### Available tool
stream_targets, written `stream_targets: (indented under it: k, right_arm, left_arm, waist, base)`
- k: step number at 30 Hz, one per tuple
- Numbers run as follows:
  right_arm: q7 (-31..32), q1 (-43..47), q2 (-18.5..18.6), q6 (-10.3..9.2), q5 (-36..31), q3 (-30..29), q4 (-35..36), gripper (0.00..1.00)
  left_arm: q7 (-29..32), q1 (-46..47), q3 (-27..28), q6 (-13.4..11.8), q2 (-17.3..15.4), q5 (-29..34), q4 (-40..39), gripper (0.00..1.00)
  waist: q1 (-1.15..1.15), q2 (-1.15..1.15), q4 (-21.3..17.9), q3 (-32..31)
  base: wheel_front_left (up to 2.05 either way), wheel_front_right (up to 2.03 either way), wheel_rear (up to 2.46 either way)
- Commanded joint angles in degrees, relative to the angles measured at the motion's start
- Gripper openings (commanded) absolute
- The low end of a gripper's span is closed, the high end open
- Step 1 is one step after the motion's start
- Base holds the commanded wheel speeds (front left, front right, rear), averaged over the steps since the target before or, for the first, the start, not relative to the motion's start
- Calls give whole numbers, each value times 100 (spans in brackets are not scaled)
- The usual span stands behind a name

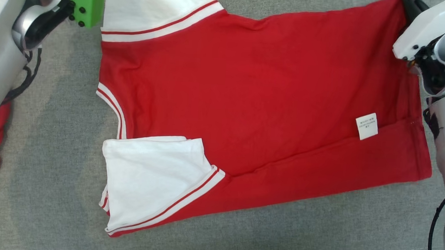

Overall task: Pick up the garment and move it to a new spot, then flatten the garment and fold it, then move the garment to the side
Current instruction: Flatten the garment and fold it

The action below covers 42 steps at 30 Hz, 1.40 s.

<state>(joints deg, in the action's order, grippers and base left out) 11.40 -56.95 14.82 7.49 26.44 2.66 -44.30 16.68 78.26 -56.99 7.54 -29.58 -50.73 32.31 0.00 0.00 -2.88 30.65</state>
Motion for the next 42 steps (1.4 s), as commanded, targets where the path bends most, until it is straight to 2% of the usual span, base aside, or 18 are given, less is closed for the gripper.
stream_targets:
  k: [1,7,13,22,28,35,42]
  right_arm:
    - [-29,-109,70,0,115,-61,39,0]
    - [-98,-124,395,0,562,-183,308,0]
    - [-104,326,649,0,962,-112,578,0]
    - [-186,1167,934,0,1423,-63,1072,0]
    - [-322,1880,1140,0,1674,-30,1522,0]
    - [-438,2772,1312,0,1996,-70,1948,0]
    - [-514,3401,1379,0,2110,-149,2136,0]
  left_arm:
    - [-152,103,22,-11,-64,54,50,0]
    - [-934,192,90,-12,-27,79,199,0]
    - [-1347,-287,217,-12,26,-537,99,0]
    - [-1893,-1294,213,-24,-249,-993,-501,0]
    - [-2276,-2215,275,-258,-494,-1258,-1195,0]
    - [-2582,-3344,175,-695,-888,-1399,-2161,0]
    - [-2635,-4146,-32,-973,-1043,-1568,-2773,0]
  waist:
    - [0,0,-5,7]
    - [0,0,70,18]
    - [0,0,224,-147]
    - [0,0,517,-555]
    - [0,0,615,-814]
    - [0,0,661,-960]
    - [0,0,687,-1030]
  base:
    - [0,0,0]
    - [0,0,0]
    - [0,0,0]
    - [0,0,0]
    - [0,0,0]
    - [0,0,0]
    - [0,0,0]
